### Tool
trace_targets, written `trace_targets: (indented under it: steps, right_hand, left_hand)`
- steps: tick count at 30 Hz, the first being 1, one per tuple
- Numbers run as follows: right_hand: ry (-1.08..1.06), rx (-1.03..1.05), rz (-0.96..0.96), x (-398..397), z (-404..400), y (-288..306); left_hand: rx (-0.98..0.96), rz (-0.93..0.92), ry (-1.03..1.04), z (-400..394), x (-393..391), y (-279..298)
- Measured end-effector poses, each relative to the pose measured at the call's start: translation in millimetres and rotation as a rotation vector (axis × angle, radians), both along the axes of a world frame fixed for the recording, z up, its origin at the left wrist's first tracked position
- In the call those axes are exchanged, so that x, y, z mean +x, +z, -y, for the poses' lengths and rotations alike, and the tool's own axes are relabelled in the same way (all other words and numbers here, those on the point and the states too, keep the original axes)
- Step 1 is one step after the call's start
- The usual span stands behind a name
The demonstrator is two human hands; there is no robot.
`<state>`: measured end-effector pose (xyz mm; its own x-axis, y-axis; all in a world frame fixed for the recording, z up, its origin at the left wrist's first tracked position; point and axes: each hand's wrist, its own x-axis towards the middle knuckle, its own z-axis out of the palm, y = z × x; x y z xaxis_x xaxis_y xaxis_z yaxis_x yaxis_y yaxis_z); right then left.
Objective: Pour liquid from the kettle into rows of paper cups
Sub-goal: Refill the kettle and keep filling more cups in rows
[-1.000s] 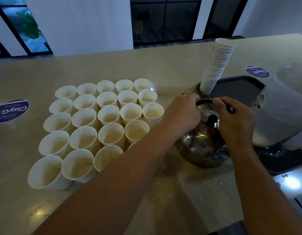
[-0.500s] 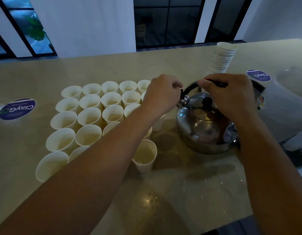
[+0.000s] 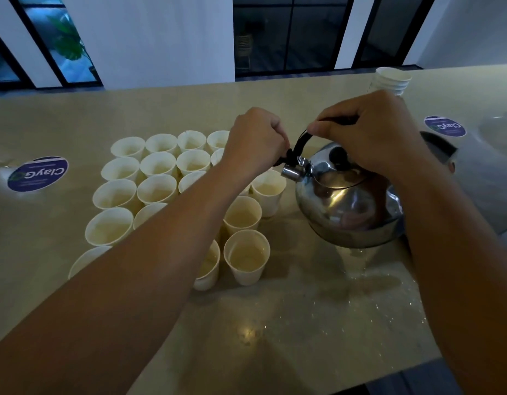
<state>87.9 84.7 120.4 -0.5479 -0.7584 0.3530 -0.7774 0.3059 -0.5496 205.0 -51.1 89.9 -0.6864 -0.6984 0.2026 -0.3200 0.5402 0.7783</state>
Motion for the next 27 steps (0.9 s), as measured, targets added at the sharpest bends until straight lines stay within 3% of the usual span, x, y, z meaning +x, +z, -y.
trace_targets:
  steps: [27]
  right_hand:
    - [0.111,0.096,-0.106,-10,16,8]
  left_hand:
    - [0.022,0.071,0.047,7,-7,-6]
